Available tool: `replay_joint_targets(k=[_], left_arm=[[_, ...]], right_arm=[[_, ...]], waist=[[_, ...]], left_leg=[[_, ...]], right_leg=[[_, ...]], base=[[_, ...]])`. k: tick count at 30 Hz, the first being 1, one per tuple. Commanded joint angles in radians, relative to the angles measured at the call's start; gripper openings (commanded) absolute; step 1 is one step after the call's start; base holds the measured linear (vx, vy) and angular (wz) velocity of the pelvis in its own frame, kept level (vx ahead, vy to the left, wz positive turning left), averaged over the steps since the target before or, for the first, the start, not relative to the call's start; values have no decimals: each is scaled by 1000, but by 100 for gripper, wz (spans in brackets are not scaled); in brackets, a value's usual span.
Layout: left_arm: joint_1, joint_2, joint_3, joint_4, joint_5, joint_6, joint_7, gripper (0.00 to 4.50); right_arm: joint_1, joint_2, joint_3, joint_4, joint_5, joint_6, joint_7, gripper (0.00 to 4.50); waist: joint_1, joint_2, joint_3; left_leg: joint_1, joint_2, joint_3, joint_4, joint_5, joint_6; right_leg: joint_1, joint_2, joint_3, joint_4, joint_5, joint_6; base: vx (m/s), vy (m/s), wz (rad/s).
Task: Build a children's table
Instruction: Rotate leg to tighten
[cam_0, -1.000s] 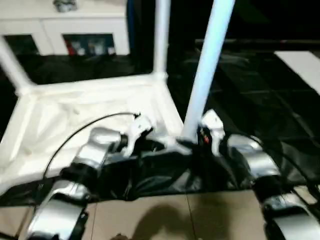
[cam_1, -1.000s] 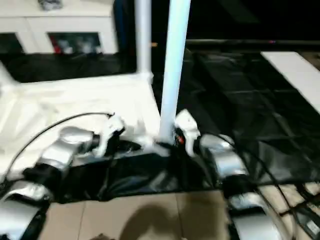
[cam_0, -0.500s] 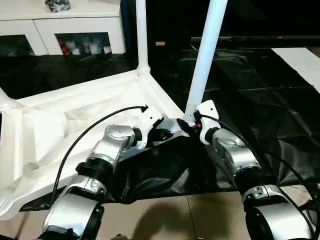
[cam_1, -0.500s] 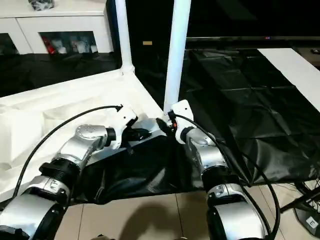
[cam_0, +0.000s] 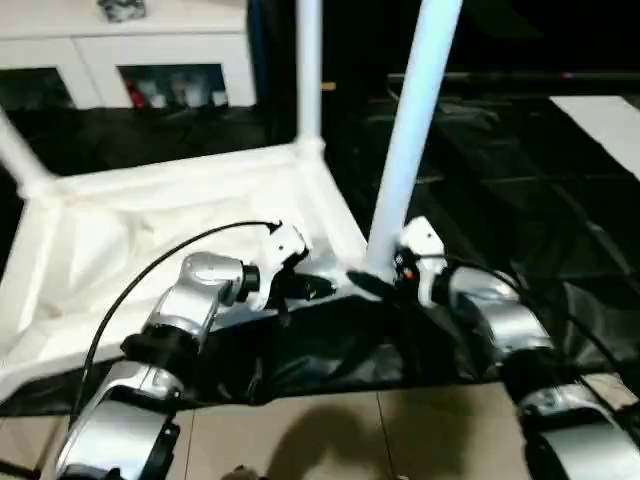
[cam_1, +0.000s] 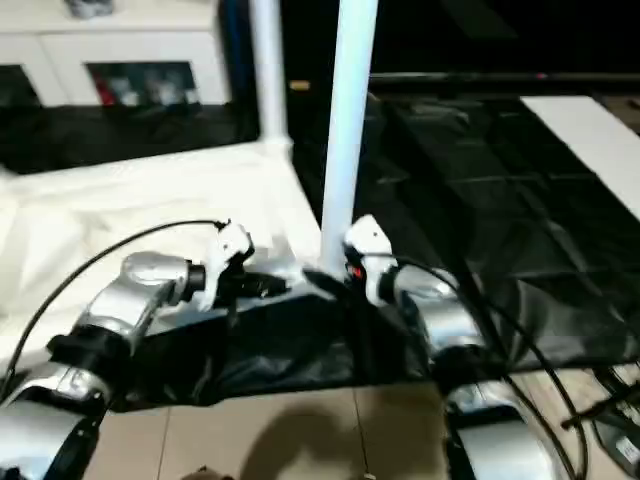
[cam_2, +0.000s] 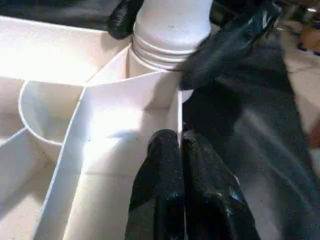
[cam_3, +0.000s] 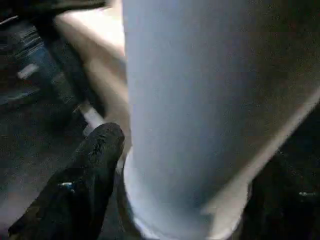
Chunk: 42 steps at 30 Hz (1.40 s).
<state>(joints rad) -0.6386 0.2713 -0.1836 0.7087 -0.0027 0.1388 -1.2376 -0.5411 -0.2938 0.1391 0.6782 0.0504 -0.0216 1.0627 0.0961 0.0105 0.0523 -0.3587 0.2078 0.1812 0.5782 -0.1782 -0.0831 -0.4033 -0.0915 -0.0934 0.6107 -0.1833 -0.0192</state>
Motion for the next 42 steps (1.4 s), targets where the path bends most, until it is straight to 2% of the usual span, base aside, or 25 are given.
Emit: replay_joint_targets(k=[1,3,6,10,20,25,27,28,29,30,31,32,33,34,36,37,38,39,40,41,42], left_arm=[[-19,-10,-1,-55,-54,-40,-48,0],[-18,-1,-2,-59,-57,-34,-63,0],[-15,13,-3,-65,-60,-29,-81,0],[-9,10,-6,-73,-62,-28,-95,0],[-3,5,-5,-78,-57,-36,-79,0],[-17,-62,8,-63,-28,-11,75,0],[-34,-101,8,-40,-6,-4,156,0],[-56,-144,6,-9,10,6,228,0],[-57,-145,6,-8,11,6,230,0],[-71,-167,6,11,23,6,279,0],[-82,-183,6,26,31,6,312,0],[-97,-205,-1,48,44,3,354,0],[-100,-210,-3,53,47,2,365,0],[-110,-234,-9,68,53,3,405,0],[-110,-240,-13,69,60,0,411,0],[-109,-244,-17,67,66,-3,412,0],[-109,-244,-18,66,69,-5,412,0],[-105,-245,-20,62,71,-5,401,0],[-91,-233,-23,48,68,-11,371,0],[-89,-231,-23,46,67,-12,366,0],[-84,-226,-23,41,64,-13,355,0]], right_arm=[[25,-11,73,-61,24,5,149,358],[35,-27,86,-77,31,11,188,342],[49,-47,112,-99,34,19,245,332],[49,-50,123,-91,12,16,249,287],[56,-36,120,-115,27,46,255,274],[23,57,63,-16,-30,67,-42,274],[-3,105,32,48,-51,81,-200,273],[-29,149,9,104,-70,92,-349,272],[-29,150,8,106,-70,92,-354,272],[-41,173,-2,130,-75,99,-420,272],[-49,189,-9,144,-76,102,-460,272],[-60,218,-14,160,-81,105,-518,272],[-62,224,-14,163,-83,105,-529,272],[-73,253,3,179,-113,66,-570,272],[-77,262,13,188,-130,42,-587,272],[-80,268,16,195,-137,20,-596,272],[-81,271,17,198,-139,12,-599,328],[-86,274,19,211,-142,3,-603,328],[-84,269,-9,212,-103,0,-575,349],[-84,268,-13,211,-97,1,-570,349],[-82,266,-25,206,-83,3,-562,370]], waist=[[0,-10,-66],[4,-17,-65],[8,-14,-66],[9,-16,-66],[9,-18,-67],[2,-15,-64],[-11,-10,-62],[-20,-12,-60],[-22,-11,-60],[-25,-8,-62],[-28,-9,-62],[-28,-6,-62],[-30,-8,-62],[-30,-1,-64],[-30,-6,-64],[-30,-5,-65],[-30,-2,-66],[-31,-2,-66],[-33,-2,-65],[-34,-2,-64],[-34,-3,-65]], left_leg=[[3,27,0,-57,-191,96],[2,28,-1,-58,-181,96],[3,29,-2,-58,-179,91],[3,27,-2,-57,-171,85],[2,26,-1,-56,-159,89],[3,25,-4,-60,-181,61],[4,25,-8,-64,-205,35],[6,22,-7,-66,-223,24],[9,21,-7,-65,-234,18],[9,20,-9,-64,-238,14],[9,20,-7,-64,-236,15],[9,17,-8,-63,-238,20],[7,18,-7,-63,-234,26],[8,17,-7,-62,-232,27],[6,16,-6,-62,-232,33],[5,17,-6,-61,-230,35],[4,18,-7,-62,-226,37],[5,17,-7,-62,-228,40],[4,17,-7,-63,-238,40],[5,17,-7,-63,-244,42],[5,18,-7,-63,-248,45]], right_leg=[[59,-54,52,-72,-168,-233],[58,-57,52,-73,-185,-228],[57,-58,52,-73,-197,-224],[57,-58,52,-72,-190,-226],[57,-57,51,-71,-189,-221],[54,-59,51,-76,-227,-214],[54,-59,50,-79,-265,-204],[52,-57,50,-85,-297,-192],[50,-57,50,-87,-313,-189],[53,-59,51,-88,-323,-183],[51,-56,52,-89,-314,-182],[53,-56,52,-89,-302,-183],[52,-56,52,-90,-293,-182],[52,-55,52,-88,-277,-185],[55,-54,51,-88,-262,-187],[54,-56,51,-86,-257,-189],[55,-55,51,-86,-248,-190],[55,-55,51,-86,-240,-195],[55,-54,50,-86,-245,-197],[55,-54,50,-88,-251,-198],[56,-54,51,-87,-252,-198]], base=[[0,0,0],[0,0,0],[0,0,0],[0,0,0],[0,0,0],[0,0,0],[0,0,0],[0,0,0],[0,0,0],[0,0,0],[0,0,0],[0,0,0],[0,0,0],[0,0,0],[0,0,0],[0,0,0],[0,0,0],[0,0,0],[0,0,0],[0,0,0],[0,0,0]])
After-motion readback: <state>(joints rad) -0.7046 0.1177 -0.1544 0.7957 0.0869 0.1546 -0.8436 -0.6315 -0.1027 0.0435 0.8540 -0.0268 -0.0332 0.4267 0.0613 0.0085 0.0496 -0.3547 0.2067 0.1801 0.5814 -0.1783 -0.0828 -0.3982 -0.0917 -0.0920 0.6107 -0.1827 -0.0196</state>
